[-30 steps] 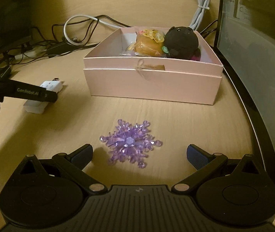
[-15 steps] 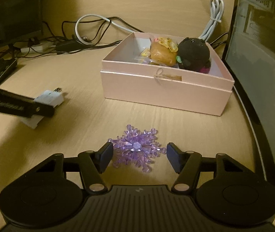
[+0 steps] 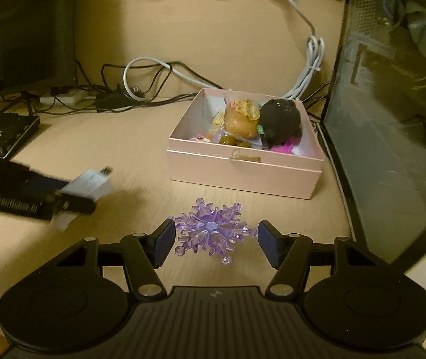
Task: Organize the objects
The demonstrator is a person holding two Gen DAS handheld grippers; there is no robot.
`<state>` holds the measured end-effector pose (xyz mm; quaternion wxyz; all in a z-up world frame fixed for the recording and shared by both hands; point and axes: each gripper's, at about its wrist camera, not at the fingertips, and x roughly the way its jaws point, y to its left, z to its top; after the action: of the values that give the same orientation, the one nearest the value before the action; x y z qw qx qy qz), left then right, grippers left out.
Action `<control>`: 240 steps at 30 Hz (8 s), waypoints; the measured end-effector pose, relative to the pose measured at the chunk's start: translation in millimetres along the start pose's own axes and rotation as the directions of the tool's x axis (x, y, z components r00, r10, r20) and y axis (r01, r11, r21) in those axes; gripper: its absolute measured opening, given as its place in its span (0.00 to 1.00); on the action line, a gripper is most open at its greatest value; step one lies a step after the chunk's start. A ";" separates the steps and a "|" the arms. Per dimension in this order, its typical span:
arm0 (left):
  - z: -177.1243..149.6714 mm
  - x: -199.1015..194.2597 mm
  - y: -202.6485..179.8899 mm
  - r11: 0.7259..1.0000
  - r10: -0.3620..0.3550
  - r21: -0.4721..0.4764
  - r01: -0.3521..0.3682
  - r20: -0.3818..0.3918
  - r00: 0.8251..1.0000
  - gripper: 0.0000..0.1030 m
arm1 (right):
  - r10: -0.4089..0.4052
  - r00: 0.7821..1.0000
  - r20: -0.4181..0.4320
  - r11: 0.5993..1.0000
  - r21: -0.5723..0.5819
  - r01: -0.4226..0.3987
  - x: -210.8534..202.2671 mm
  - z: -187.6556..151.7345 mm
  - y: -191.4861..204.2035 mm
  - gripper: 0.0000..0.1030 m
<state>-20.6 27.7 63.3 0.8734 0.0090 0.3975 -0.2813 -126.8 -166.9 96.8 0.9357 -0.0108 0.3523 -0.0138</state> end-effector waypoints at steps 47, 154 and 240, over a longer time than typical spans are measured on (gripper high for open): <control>78.3 35.5 -7.0 0.989 0.044 -0.141 -0.033 0.075 0.996 0.50 | 0.060 0.990 -0.130 0.998 0.009 -0.059 -15.2 -59.8 -59.1 0.77; 84.9 11.9 80.9 0.944 0.326 -0.134 -0.301 0.239 0.915 0.97 | -0.184 0.981 -0.058 0.976 0.110 0.190 94.7 45.3 4.1 1.00; -27.4 47.1 4.0 0.904 0.422 -0.131 -0.407 0.116 0.899 0.98 | -0.077 0.997 0.017 0.991 0.115 0.075 112.7 5.2 -17.7 1.00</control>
<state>-12.8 14.8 10.8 0.9384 0.0284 0.3377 -0.0677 -39.1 -188.2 26.9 0.9374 0.0293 0.3400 -0.0693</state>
